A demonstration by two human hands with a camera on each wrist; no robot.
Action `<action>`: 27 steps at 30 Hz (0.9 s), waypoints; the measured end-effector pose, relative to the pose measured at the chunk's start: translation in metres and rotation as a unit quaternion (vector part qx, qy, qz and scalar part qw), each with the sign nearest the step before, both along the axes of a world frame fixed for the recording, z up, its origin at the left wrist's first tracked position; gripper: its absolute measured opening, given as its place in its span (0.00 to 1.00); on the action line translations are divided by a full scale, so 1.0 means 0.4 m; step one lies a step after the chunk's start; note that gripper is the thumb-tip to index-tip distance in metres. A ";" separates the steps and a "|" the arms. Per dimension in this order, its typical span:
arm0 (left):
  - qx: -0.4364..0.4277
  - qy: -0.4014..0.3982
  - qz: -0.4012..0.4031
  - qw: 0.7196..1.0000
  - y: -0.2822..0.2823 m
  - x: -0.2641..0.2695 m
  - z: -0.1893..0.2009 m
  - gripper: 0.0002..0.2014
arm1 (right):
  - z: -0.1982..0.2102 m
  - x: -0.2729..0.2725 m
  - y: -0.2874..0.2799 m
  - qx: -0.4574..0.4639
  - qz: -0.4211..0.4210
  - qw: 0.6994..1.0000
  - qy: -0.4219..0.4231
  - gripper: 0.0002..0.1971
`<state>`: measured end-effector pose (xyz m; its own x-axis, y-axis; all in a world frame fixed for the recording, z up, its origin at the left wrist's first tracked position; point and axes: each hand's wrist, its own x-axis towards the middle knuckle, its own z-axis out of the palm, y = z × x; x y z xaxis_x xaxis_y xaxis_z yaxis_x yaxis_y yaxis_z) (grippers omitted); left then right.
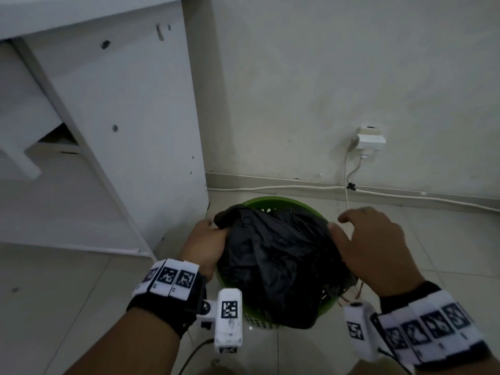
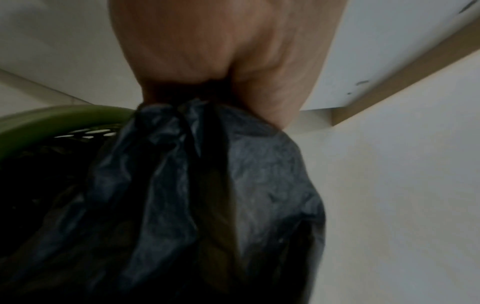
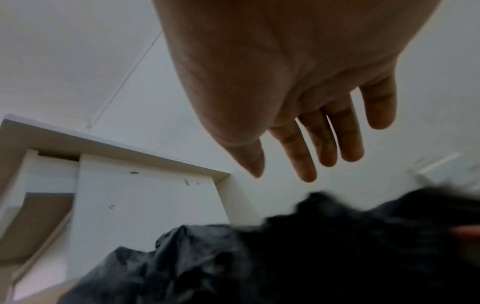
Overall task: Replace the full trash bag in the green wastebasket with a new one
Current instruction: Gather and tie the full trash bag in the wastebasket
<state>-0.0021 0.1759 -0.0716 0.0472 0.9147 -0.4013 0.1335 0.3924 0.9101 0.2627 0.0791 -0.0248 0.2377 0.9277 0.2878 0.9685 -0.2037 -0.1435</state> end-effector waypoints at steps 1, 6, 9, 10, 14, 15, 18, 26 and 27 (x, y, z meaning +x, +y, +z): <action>0.044 0.005 -0.020 0.999 -0.010 0.004 0.015 0.20 | 0.008 -0.033 0.015 0.010 0.003 0.999 0.039 0.21; 0.248 -0.081 -0.087 0.961 -0.069 0.015 0.075 0.27 | 0.088 -0.175 0.071 -0.069 0.110 0.931 0.340 0.16; 0.306 -0.066 -0.121 0.942 -0.091 -0.007 0.089 0.28 | 0.106 -0.220 0.081 -0.122 0.178 0.894 0.393 0.21; 0.304 -0.076 -0.126 0.941 -0.096 -0.019 0.094 0.27 | 0.106 -0.229 0.081 -0.124 0.199 0.889 0.393 0.24; 0.218 -0.194 -0.102 0.951 -0.107 -0.070 0.129 0.25 | 0.091 -0.249 0.075 -0.086 0.240 0.873 0.417 0.34; 0.213 -0.191 -0.084 0.954 -0.111 -0.077 0.140 0.22 | 0.090 -0.256 0.069 -0.071 0.243 0.861 0.440 0.34; 0.212 -0.132 -0.019 0.968 -0.115 -0.081 0.172 0.14 | 0.098 -0.290 0.047 -0.048 0.263 0.852 0.451 0.29; 0.176 -0.032 -0.009 0.984 -0.100 -0.104 0.201 0.03 | 0.043 -0.358 0.034 0.000 0.261 0.912 0.316 0.35; 0.201 0.020 -0.021 0.979 -0.100 -0.111 0.203 0.04 | 0.035 -0.357 0.037 0.021 0.251 0.920 0.298 0.36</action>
